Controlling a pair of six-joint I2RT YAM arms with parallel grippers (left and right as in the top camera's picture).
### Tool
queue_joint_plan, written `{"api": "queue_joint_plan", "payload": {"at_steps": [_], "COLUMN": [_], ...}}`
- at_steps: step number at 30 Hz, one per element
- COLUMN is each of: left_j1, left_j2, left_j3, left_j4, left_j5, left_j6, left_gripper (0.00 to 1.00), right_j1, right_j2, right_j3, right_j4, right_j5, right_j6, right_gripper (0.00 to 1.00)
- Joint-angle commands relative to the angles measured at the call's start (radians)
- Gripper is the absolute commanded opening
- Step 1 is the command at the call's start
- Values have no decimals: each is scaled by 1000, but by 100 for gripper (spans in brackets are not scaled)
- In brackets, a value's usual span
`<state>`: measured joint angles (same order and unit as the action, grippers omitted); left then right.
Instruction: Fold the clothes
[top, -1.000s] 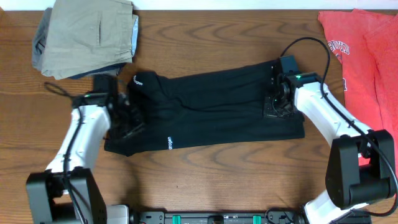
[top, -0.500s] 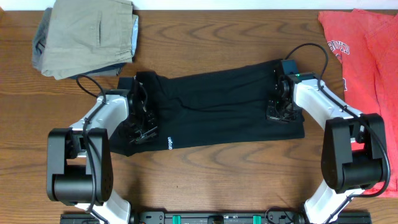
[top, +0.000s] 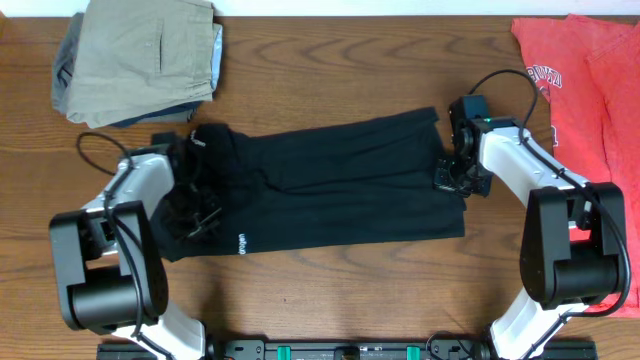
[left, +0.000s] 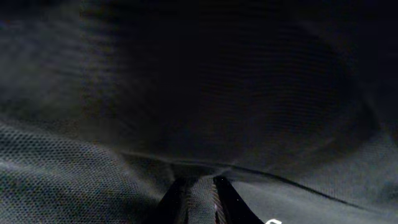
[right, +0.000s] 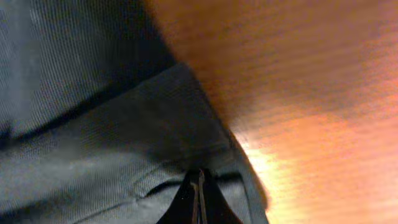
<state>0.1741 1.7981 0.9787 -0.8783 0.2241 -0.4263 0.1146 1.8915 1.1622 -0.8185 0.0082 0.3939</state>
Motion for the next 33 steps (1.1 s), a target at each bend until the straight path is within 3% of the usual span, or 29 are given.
{"api": "queue_joint_plan", "payload": {"at_steps": [1, 17, 18, 20, 33], "left_j1": [31, 31, 31, 31, 31], "left_j2": [37, 37, 37, 37, 10], "left_j3": [-13, -13, -13, -13, -11], "left_j4": [3, 0, 0, 0, -34], "left_j5": [-113, -170, -173, -174, -243], "left_j6": [3, 6, 6, 6, 6], "left_gripper": [15, 17, 23, 25, 25], "right_j1": [10, -29, -38, -60, -129], "right_j2": [7, 3, 3, 3, -5], "right_j3": [-32, -50, -49, -47, -3], "right_j4": [33, 51, 51, 51, -16], "right_j5": [-48, 35, 41, 40, 44], "right_j6": [13, 9, 10, 10, 47], "right_gripper": [1, 1, 1, 1, 1]}}
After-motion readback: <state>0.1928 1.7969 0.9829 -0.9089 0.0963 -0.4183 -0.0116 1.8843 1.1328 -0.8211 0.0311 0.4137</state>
